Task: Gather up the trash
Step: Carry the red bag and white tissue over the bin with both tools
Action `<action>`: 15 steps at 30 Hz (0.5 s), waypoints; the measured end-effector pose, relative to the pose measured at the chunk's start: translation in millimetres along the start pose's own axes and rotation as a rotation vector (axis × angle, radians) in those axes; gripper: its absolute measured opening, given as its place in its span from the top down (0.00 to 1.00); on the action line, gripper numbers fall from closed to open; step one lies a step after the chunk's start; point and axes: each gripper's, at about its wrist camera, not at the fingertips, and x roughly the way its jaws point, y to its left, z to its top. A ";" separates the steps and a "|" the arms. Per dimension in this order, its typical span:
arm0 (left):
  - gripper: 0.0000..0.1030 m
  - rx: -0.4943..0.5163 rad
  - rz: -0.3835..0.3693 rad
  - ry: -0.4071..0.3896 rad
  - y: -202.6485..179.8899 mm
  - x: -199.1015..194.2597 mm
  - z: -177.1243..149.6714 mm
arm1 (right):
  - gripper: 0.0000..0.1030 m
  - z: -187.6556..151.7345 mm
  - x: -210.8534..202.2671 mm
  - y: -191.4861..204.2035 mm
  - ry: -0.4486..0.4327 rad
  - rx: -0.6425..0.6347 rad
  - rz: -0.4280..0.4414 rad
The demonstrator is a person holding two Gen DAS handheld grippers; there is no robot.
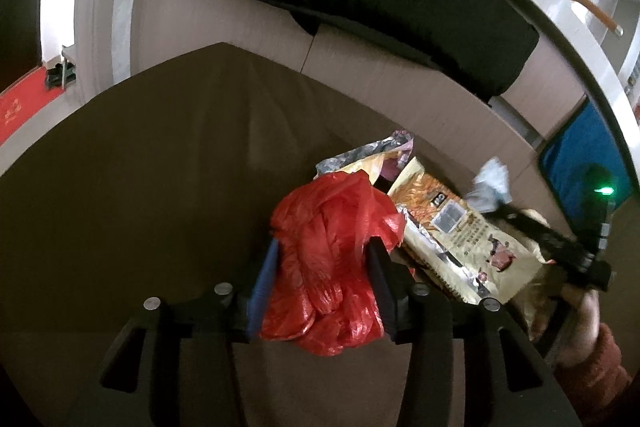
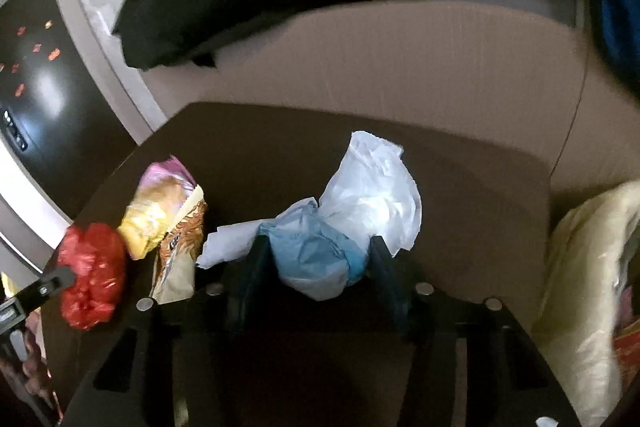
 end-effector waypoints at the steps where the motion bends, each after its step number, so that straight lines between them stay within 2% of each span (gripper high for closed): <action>1: 0.57 -0.001 0.007 0.005 -1.4 -0.4 1.5 | 0.56 1.9 -8.4 2.6 -0.017 -0.022 -0.004; 5: 0.70 0.020 0.038 -0.029 -14.4 -8.2 7.9 | 0.56 7.4 -48.4 13.0 -0.092 -0.118 -0.028; 8: 0.71 0.043 0.027 -0.079 -33.4 -19.7 11.8 | 0.56 9.5 -73.3 18.0 -0.137 -0.168 -0.033; 15: 0.72 0.174 0.024 -0.275 -98.7 -60.9 15.9 | 0.56 4.3 -120.4 10.1 -0.204 -0.197 -0.026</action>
